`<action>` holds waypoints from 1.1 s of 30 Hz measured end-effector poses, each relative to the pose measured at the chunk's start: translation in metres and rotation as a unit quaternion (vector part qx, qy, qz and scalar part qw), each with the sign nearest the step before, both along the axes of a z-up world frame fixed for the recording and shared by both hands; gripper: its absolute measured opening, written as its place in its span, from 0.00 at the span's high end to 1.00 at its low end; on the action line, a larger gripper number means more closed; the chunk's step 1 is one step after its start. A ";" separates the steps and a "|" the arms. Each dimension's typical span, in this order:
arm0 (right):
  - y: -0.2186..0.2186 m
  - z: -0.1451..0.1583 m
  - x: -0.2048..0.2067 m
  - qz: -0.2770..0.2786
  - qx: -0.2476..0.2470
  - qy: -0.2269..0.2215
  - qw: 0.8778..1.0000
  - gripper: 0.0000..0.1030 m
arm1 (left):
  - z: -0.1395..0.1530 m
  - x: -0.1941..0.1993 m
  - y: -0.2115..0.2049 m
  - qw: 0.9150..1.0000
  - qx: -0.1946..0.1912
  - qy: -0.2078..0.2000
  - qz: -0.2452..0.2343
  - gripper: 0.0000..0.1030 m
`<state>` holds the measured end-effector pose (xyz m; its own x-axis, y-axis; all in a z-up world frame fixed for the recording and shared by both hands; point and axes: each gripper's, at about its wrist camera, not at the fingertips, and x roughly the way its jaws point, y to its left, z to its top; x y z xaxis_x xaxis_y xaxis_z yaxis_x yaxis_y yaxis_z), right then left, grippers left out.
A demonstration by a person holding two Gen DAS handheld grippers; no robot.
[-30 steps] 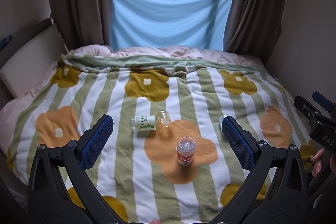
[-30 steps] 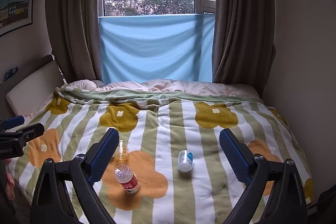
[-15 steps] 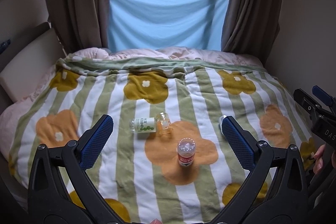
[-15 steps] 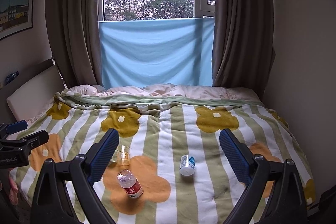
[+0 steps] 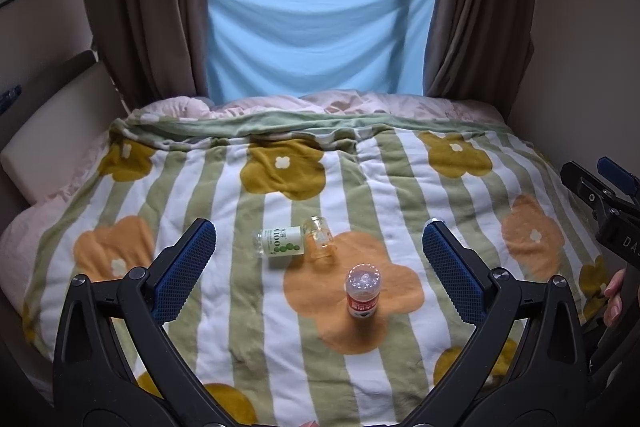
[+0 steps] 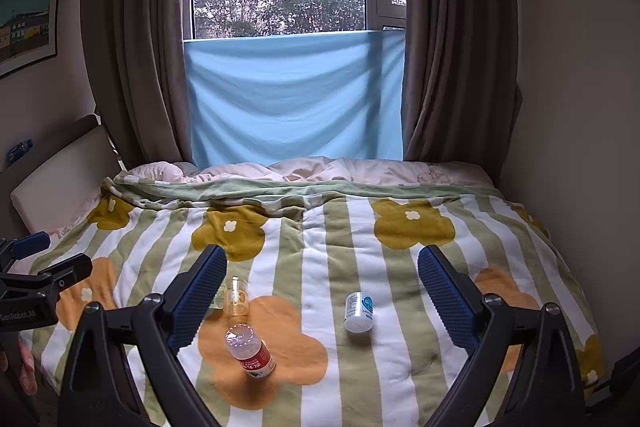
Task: Flip cup upside down
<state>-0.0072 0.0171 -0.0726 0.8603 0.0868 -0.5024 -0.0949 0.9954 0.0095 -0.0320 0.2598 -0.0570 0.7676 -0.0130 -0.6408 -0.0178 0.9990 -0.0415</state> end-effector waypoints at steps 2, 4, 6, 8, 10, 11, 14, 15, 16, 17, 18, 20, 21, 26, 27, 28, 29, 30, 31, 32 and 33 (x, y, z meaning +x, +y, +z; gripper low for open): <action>0.001 -0.001 -0.001 -0.001 0.000 0.000 1.000 0.07 | 0.000 0.000 0.000 1.000 0.000 0.000 0.000 0.00; 0.001 -0.001 0.000 -0.001 -0.001 0.000 1.000 0.07 | 0.000 0.000 0.000 1.000 -0.001 0.001 0.000 0.00; 0.000 -0.001 0.000 -0.001 0.000 0.000 1.000 0.07 | -0.001 0.001 0.001 1.000 -0.003 0.001 0.000 0.00; 0.000 -0.001 0.000 0.000 0.000 0.000 1.000 0.07 | -0.001 0.002 0.001 1.000 -0.004 0.002 -0.001 0.00; 0.000 -0.001 0.000 -0.002 0.000 -0.001 1.000 0.07 | -0.001 0.002 0.001 1.000 -0.004 0.001 -0.001 0.00; 0.000 -0.001 0.000 -0.002 0.000 0.000 1.000 0.07 | -0.001 0.002 0.001 1.000 -0.004 0.001 -0.001 0.00; -0.003 -0.003 0.001 -0.003 0.000 -0.001 1.000 0.07 | 0.000 0.005 0.000 1.000 -0.004 -0.001 -0.001 0.00; -0.003 -0.003 0.001 -0.003 0.000 -0.001 1.000 0.07 | 0.000 0.006 0.000 1.000 -0.003 -0.002 -0.001 0.00; -0.003 -0.003 0.001 -0.003 0.001 -0.001 1.000 0.07 | 0.000 0.006 0.000 1.000 -0.003 -0.003 -0.001 0.00; -0.003 -0.003 0.001 -0.003 0.001 0.000 1.000 0.07 | 0.000 0.006 0.000 1.000 -0.002 -0.003 -0.002 0.00; -0.003 -0.003 0.001 -0.003 0.000 0.000 1.000 0.07 | 0.000 0.007 0.000 1.000 -0.002 -0.003 -0.002 0.00; -0.006 -0.003 0.001 -0.003 0.001 0.000 1.000 0.07 | 0.000 0.006 -0.001 1.000 -0.002 -0.003 -0.002 0.00; -0.006 -0.003 0.001 -0.003 0.001 0.000 1.000 0.07 | 0.000 0.006 -0.001 1.000 -0.002 -0.003 -0.002 0.00; -0.006 -0.003 0.002 -0.003 0.000 0.000 1.000 0.07 | 0.000 0.006 -0.001 1.000 -0.001 -0.005 -0.001 0.00; -0.006 -0.003 0.002 -0.003 0.000 0.000 1.000 0.07 | 0.001 0.006 -0.001 1.000 0.000 -0.005 -0.001 0.00; -0.005 -0.003 0.002 -0.003 0.001 0.000 1.000 0.07 | 0.001 0.005 -0.002 1.000 0.001 -0.006 -0.001 0.00; -0.006 -0.003 0.001 -0.003 0.001 -0.001 1.000 0.07 | 0.002 0.006 -0.002 1.000 0.001 -0.006 -0.002 0.00; -0.006 -0.003 0.002 -0.003 0.001 -0.001 1.000 0.07 | 0.002 0.006 -0.003 1.000 0.002 -0.007 -0.001 0.00; -0.005 -0.003 0.002 -0.004 0.000 0.000 1.000 0.07 | 0.002 0.006 -0.003 1.000 0.001 -0.006 -0.001 0.00; -0.005 -0.003 0.002 -0.004 0.000 0.000 1.000 0.07 | 0.002 0.006 -0.003 1.000 0.001 -0.006 -0.001 0.00; -0.005 -0.003 0.002 -0.004 0.000 -0.001 1.000 0.07 | 0.002 0.006 -0.003 1.000 0.001 -0.007 -0.001 0.00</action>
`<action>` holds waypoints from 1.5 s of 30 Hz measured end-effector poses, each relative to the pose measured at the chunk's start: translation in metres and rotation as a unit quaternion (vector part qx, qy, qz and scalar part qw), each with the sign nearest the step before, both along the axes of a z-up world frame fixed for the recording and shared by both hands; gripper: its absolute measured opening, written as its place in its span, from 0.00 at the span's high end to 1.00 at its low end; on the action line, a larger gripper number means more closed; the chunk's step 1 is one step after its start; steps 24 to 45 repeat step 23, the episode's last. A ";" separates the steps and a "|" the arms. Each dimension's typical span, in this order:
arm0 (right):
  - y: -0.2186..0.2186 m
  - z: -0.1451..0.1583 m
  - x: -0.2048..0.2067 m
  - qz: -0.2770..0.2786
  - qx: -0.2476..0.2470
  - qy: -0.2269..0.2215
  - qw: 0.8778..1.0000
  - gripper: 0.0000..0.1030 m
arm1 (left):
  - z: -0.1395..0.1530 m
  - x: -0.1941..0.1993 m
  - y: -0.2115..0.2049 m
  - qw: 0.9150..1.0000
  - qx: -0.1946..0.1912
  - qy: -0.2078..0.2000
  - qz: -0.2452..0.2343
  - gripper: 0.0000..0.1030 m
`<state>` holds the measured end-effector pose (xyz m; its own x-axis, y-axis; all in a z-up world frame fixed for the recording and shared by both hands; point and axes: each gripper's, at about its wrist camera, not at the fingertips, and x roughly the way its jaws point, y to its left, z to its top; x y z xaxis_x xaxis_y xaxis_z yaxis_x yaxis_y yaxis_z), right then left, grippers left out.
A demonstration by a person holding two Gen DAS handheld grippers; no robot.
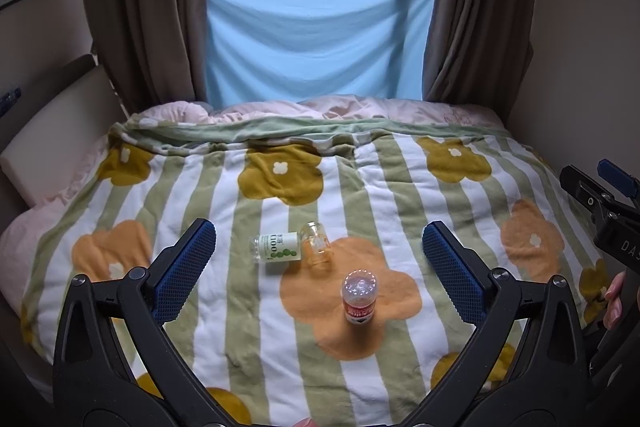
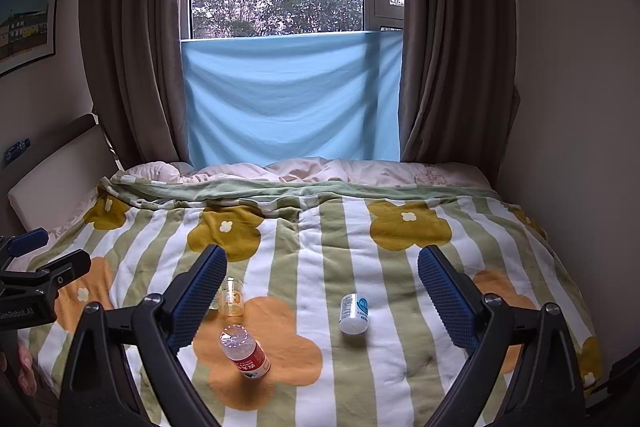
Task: Flip cup upside down
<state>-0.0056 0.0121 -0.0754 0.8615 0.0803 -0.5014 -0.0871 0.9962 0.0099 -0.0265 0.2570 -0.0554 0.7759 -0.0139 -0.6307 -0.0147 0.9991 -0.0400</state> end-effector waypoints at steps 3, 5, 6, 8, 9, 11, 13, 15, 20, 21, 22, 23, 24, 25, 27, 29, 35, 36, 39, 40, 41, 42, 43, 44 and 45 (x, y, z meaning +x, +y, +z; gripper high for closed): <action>0.000 0.000 0.000 0.000 0.000 0.000 1.000 0.07 | 0.001 0.000 -0.001 1.000 0.000 -0.001 0.000 0.00; 0.000 0.000 0.000 0.000 0.000 0.001 1.000 0.07 | 0.003 0.001 -0.002 1.000 0.003 -0.003 0.003 0.00; 0.000 0.000 0.000 0.000 0.000 0.000 1.000 0.07 | 0.003 0.001 -0.002 1.000 0.004 -0.005 0.005 0.00; 0.001 0.000 0.000 0.000 0.000 0.000 1.000 0.07 | 0.006 0.000 -0.003 1.000 0.003 -0.011 0.007 0.00; 0.001 0.000 0.000 0.000 0.000 0.001 1.000 0.07 | 0.007 0.000 -0.003 1.000 0.006 -0.014 0.011 0.00; 0.001 0.000 0.000 0.000 0.000 0.000 1.000 0.07 | 0.008 -0.004 -0.004 1.000 0.009 -0.020 0.011 0.00; 0.000 0.000 0.000 0.000 -0.001 -0.001 1.000 0.07 | 0.009 -0.005 -0.006 1.000 0.011 -0.023 0.011 0.00; 0.000 0.000 0.000 0.000 -0.001 -0.001 1.000 0.07 | 0.007 -0.005 -0.007 1.000 0.006 -0.022 0.007 0.00; -0.003 0.001 0.001 0.000 0.001 0.001 1.000 0.07 | 0.005 -0.011 -0.007 0.999 0.009 -0.029 0.020 0.00; -0.003 0.000 0.001 0.000 0.002 0.002 1.000 0.07 | 0.004 -0.013 -0.007 0.999 0.006 -0.031 0.020 0.00; -0.005 0.001 0.002 0.000 0.004 0.004 1.000 0.07 | 0.004 -0.014 -0.006 0.999 0.005 -0.032 0.021 0.00; -0.007 0.001 0.002 0.001 0.005 0.006 1.000 0.07 | 0.004 -0.014 -0.006 0.999 0.006 -0.031 0.021 0.00; -0.007 0.001 0.002 0.001 0.005 0.006 1.000 0.07 | 0.004 -0.014 -0.006 0.999 0.006 -0.031 0.021 0.00; -0.007 0.001 0.002 0.001 0.005 0.006 1.000 0.07 | 0.004 -0.014 -0.006 0.999 0.006 -0.031 0.021 0.00; -0.007 0.001 0.002 0.001 0.005 0.006 1.000 0.07 | 0.004 -0.014 -0.006 0.999 0.006 -0.031 0.021 0.00; -0.007 0.001 0.002 0.001 0.005 0.006 1.000 0.07 | 0.004 -0.014 -0.006 0.999 0.006 -0.031 0.021 0.00; -0.007 0.001 0.002 0.001 0.005 0.006 1.000 0.07 | 0.004 -0.014 -0.006 0.999 0.006 -0.031 0.021 0.00; -0.007 0.001 0.002 0.001 0.005 0.006 1.000 0.07 | 0.004 -0.014 -0.006 0.999 0.006 -0.031 0.021 0.00; -0.007 0.001 0.002 0.001 0.005 0.006 1.000 0.07 | 0.004 -0.014 -0.006 0.999 0.006 -0.031 0.021 0.00; -0.007 0.001 0.002 0.001 0.005 0.006 1.000 0.07 | 0.004 -0.014 -0.006 0.999 0.006 -0.031 0.021 0.00; -0.007 0.001 0.002 0.001 0.005 0.006 1.000 0.07 | 0.004 -0.014 -0.006 0.999 0.006 -0.031 0.021 0.00; -0.007 0.001 0.002 0.001 0.005 0.006 1.000 0.07 | 0.004 -0.014 -0.006 0.999 0.006 -0.031 0.021 0.00; -0.007 0.001 0.002 0.001 0.005 0.006 1.000 0.07 | 0.004 -0.014 -0.006 0.999 0.006 -0.031 0.021 0.00; -0.007 0.001 0.002 0.001 0.005 0.006 1.000 0.07 | 0.004 -0.014 -0.006 0.999 0.006 -0.031 0.021 0.00; -0.007 0.001 0.002 0.001 0.005 0.006 1.000 0.07 | 0.004 -0.014 -0.006 0.999 0.006 -0.031 0.021 0.00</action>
